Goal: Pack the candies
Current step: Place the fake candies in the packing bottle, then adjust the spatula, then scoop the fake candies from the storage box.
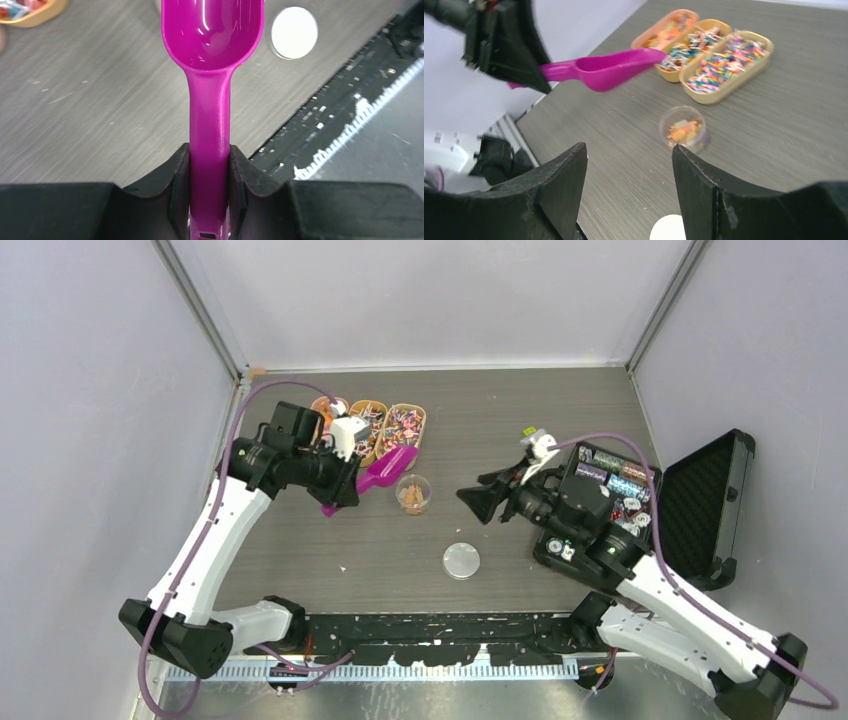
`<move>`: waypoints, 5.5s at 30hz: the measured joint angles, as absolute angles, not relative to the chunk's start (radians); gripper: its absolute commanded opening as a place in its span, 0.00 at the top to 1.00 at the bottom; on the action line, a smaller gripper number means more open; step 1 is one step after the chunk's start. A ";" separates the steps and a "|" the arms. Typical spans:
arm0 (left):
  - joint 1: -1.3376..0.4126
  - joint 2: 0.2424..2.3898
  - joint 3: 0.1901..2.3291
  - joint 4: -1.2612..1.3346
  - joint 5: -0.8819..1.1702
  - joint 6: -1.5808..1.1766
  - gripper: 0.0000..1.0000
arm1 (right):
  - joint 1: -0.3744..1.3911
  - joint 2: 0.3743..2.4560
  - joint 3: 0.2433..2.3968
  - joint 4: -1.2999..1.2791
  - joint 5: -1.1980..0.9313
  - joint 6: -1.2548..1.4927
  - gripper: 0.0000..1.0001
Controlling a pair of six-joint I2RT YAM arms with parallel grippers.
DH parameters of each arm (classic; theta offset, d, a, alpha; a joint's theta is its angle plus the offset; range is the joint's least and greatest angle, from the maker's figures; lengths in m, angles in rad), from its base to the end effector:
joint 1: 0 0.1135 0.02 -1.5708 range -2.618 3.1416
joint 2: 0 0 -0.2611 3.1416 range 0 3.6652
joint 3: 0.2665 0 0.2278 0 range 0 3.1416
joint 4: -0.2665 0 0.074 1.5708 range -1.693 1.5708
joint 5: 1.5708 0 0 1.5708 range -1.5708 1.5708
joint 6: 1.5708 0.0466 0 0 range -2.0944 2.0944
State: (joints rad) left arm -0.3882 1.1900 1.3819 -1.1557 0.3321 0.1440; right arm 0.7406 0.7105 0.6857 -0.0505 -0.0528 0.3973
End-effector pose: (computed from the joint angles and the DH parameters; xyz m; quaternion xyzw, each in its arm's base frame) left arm 0.1744 -0.0877 0.3597 0.2952 0.8951 -0.1925 0.2733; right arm 0.1190 0.1121 0.3292 -0.1429 0.7191 0.3825 0.5622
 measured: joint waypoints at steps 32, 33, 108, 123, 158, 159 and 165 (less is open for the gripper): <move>-0.386 1.100 1.301 -1.124 0.678 0.002 1.00 | 1.140 1.336 1.032 0.079 -0.083 -0.939 0.74; -0.386 1.095 1.301 -1.127 0.671 0.001 0.99 | 1.142 1.343 1.037 0.076 -0.083 -0.949 0.83; -0.331 1.176 1.262 -0.803 -0.120 0.070 1.00 | 1.155 0.723 0.591 0.300 0.069 -0.386 0.25; -0.272 1.465 1.431 -0.825 -0.073 0.135 1.00 | 1.155 0.687 0.591 0.207 0.044 -0.334 0.24; -0.239 1.567 1.215 -0.565 -0.026 0.101 1.00 | 1.155 0.683 0.590 0.208 -0.023 -0.307 0.24; -0.239 1.563 1.201 -0.552 -0.026 0.097 1.00 | 1.155 0.682 0.590 0.208 -0.024 -0.307 0.24; -0.239 1.559 1.160 -0.508 -0.031 0.081 1.00 | 1.155 0.672 0.590 0.208 -0.028 -0.307 0.23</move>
